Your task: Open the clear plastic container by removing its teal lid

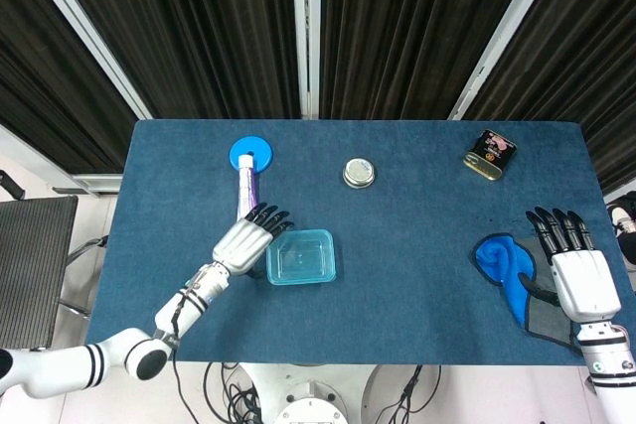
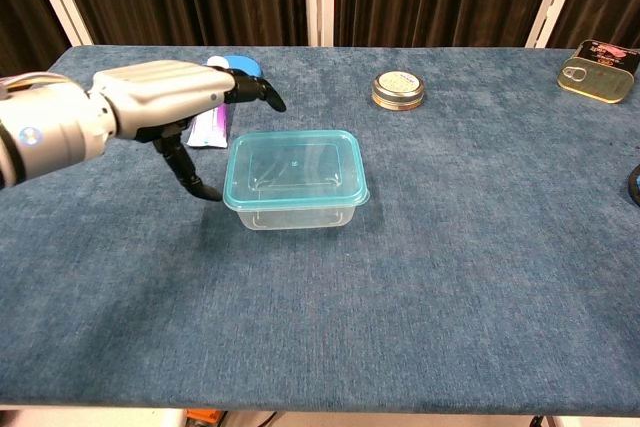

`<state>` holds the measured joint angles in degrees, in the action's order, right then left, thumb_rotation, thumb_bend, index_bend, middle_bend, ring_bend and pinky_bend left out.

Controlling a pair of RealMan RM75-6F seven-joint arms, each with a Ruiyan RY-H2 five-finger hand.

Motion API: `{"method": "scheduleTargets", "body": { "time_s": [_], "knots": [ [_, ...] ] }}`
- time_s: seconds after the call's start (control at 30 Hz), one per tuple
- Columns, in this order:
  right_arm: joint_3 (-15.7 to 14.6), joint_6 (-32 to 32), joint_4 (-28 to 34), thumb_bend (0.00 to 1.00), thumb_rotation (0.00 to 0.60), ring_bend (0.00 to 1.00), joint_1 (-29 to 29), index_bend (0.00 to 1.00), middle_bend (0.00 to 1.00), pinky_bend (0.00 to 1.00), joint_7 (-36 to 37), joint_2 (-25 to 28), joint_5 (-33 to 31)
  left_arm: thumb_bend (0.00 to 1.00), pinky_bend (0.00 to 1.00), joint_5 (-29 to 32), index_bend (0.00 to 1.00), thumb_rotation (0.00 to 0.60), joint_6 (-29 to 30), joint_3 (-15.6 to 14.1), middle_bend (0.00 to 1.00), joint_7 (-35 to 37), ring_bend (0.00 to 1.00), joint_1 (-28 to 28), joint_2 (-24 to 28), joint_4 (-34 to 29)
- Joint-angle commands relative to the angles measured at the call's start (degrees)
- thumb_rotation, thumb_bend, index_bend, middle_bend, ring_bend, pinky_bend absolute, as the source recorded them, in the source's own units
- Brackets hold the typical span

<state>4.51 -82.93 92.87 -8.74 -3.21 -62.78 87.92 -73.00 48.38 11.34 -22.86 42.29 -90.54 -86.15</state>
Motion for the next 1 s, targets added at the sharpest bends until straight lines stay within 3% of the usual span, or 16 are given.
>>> {"method": "scheduleTargets", "body": {
  "time_s": [0.03, 0.4, 1.0],
  "knots": [
    [-0.09, 0.1, -0.07, 0.16, 0.568, 0.0, 0.11, 0.0, 0.07, 0.0, -0.01, -0.15, -0.29, 0.0, 0.0, 1.95, 0.13, 0.6, -1.72, 0.91, 0.04, 0.62, 0.0, 1.84, -0.85, 2.18],
    [0.13, 0.94, -0.75, 0.16, 0.568, 0.0, -0.28, 0.0, 0.07, 0.0, 0.43, -0.58, -1.1, 0.0, 0.0, 4.26, 0.13, 0.6, -2.78, 0.52, 0.04, 1.55, 0.0, 4.58, -1.14, 2.15],
    [-0.48, -0.33, -1.55, 0.16, 0.568, 0.0, 1.5, 0.0, 0.07, 0.0, 1.32, -1.1, -2.2, 0.0, 0.0, 7.17, 0.13, 0.6, -10.9, 5.32, 0.04, 6.45, 0.0, 17.1, -9.38, 18.96]
  ]
}}
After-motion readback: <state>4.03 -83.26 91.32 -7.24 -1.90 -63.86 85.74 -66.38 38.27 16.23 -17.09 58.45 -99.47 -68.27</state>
